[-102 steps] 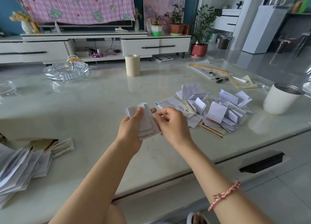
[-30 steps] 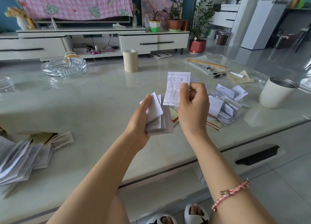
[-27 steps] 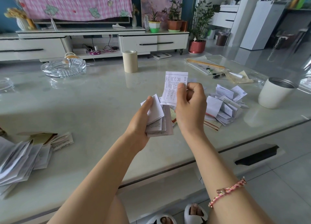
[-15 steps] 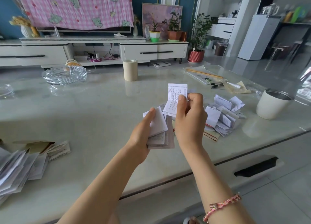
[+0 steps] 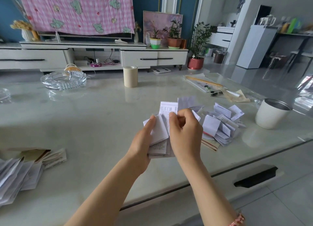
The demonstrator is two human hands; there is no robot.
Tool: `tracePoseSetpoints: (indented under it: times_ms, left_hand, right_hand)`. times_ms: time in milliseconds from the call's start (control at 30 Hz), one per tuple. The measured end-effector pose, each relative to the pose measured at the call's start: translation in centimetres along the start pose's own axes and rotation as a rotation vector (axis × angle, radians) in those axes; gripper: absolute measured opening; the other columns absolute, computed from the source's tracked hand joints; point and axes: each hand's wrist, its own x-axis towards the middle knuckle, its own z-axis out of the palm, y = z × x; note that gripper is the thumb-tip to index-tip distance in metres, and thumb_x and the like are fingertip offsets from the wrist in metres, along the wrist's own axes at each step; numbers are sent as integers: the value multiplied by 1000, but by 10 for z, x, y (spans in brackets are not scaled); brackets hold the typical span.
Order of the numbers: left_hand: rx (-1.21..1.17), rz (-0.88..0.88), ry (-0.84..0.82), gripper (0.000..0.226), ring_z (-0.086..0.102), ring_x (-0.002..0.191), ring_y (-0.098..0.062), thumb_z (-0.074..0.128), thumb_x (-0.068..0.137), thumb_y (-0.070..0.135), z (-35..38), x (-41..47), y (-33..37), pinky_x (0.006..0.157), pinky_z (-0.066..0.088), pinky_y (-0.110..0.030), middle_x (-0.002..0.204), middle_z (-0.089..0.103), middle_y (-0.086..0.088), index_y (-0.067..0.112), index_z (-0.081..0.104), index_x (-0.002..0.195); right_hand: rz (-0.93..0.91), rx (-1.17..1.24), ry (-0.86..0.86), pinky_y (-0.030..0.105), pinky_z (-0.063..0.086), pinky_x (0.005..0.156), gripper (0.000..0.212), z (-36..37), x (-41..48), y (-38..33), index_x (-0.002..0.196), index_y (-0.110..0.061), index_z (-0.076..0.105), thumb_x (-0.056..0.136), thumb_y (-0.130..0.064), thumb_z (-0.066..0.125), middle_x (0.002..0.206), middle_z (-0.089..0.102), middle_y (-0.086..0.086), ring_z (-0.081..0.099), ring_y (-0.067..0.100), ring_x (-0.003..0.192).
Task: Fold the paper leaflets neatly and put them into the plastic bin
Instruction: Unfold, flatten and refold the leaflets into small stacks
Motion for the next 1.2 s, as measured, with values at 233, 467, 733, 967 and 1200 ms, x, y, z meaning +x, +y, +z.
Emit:
tracePoseSetpoints:
  times_ms: [233,467,733,967,1200]
  left_hand:
    - [32,13,100,35,64,73,-21,49,93,44,-1,2,0,63,50,-28,88,67,-6,14,64,102]
    - [32,31,120,26,60,56,-17,50,94,37,4,1,-2,39,43,-19,73,63,-4,14,62,95]
    - [16,39,228,25,62,67,-22,54,93,30,4,9,-6,47,48,-23,87,65,-11,8,61,103]
    - [429,281,261,16,57,45,-4,57,92,20,-13,11,-3,34,48,-27,72,54,-4,7,51,84]
    - [618,163,152,15,47,68,-18,47,88,8,-34,13,-5,47,43,-19,76,45,-5,13,37,78]
  right_hand:
    - [334,137,-220,19,28,53,31,-14,8,1,59,-19,41,84,-11,58,52,41,-9,37,8,53]
    - [504,326,-177,9,36,53,19,-6,-1,6,74,-17,48,84,-12,64,70,50,-7,47,5,61]
    - [698,540,-233,17,44,58,30,4,-11,3,106,-17,53,83,2,55,91,65,0,59,14,78]
    - [479,172,-454,29,41,79,22,22,-22,14,96,-12,53,89,-2,34,88,55,0,49,19,88]
    - [362,50,-543,18,43,79,28,30,-32,19,114,-8,47,88,-1,49,109,60,2,58,20,103]
